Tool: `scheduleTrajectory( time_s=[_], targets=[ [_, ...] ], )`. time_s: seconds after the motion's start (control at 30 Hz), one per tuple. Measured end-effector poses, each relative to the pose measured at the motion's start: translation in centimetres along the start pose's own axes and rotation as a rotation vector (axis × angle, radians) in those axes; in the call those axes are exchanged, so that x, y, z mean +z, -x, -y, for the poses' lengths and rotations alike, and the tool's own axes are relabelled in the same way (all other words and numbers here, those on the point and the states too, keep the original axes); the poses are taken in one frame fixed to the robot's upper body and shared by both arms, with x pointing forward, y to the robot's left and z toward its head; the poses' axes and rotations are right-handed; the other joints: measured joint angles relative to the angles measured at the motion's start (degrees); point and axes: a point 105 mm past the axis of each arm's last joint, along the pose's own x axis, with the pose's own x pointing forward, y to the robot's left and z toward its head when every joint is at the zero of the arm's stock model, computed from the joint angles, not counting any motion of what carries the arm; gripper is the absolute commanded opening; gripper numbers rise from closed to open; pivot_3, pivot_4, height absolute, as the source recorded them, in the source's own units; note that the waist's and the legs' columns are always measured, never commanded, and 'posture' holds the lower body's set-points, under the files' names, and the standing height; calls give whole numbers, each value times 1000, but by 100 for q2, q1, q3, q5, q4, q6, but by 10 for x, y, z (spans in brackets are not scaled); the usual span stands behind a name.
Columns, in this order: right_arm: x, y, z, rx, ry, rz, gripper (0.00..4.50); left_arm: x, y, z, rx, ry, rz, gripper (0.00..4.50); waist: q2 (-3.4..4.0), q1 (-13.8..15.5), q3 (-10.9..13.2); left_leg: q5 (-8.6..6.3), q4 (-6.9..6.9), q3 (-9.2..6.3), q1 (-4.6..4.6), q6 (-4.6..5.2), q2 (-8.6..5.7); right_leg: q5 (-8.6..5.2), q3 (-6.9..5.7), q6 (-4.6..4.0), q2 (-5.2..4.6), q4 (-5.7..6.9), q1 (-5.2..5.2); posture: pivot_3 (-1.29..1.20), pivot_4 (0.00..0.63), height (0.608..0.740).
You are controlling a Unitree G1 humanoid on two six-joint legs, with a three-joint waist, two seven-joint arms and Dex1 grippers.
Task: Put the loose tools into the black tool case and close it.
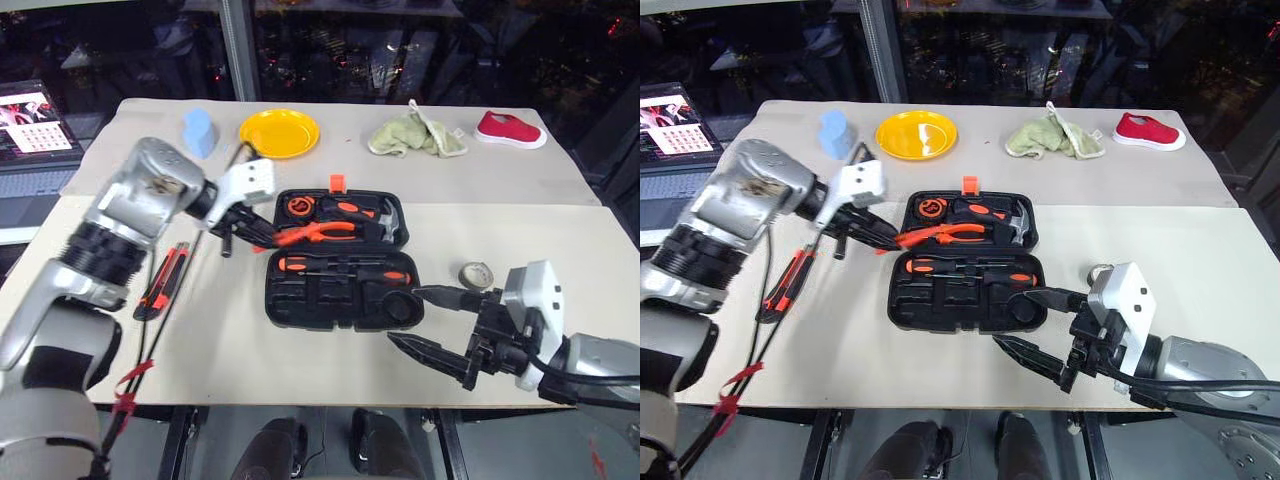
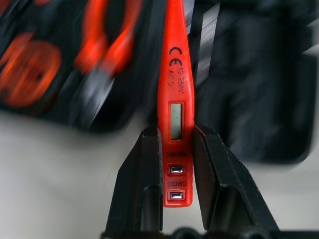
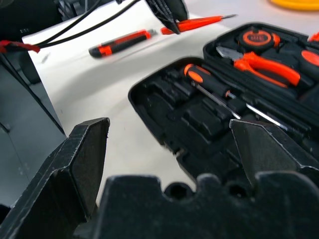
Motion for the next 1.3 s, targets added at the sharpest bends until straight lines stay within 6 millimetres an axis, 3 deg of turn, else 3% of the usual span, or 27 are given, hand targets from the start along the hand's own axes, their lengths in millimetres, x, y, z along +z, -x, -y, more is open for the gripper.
scheduleTrajectory(
  time_s=[0.2,0.37,0.77,0.8,1.07,1.17,1.3],
  targets=[
    [-1,2,-4,-18,-7,-6,4500,4,-28,21,-131,-72,-100,398,0,-55,0,-21,7,6,11,37,3,0,11,0,5,16,5,0,150,740],
    [-4,3,-7,-44,-23,-8,4500,-11,-45,20,-122,-59,-210,398,0,-42,0,-19,16,5,11,36,2,1,9,3,7,18,9,0,150,740],
    [-3,4,-8,-99,-23,27,4500,-16,-58,14,-103,-18,-246,398,4,-37,-3,-26,18,6,28,48,1,-2,9,10,6,13,30,0,150,740],
    [-2,4,-7,-100,-20,30,4500,-16,-58,14,-105,-17,-245,1398,4,-37,-3,-30,18,6,32,55,1,-2,9,10,6,13,34,0,150,740],
    [-2,4,-7,-103,-17,40,4500,-17,-53,24,-177,17,-208,4264,4,-46,-3,-19,18,6,31,36,2,-3,10,11,7,12,30,0,150,740],
    [-5,5,-8,-105,-31,31,4500,-13,-39,22,-165,31,-147,4264,4,-45,-3,-18,17,6,27,33,2,-3,10,10,8,15,23,0,150,740],
    [-8,6,-7,-104,-41,20,4500,3,-23,13,-90,78,48,2807,4,-41,-3,-18,19,6,30,33,1,-3,10,11,5,13,27,0,150,740]
  ],
)
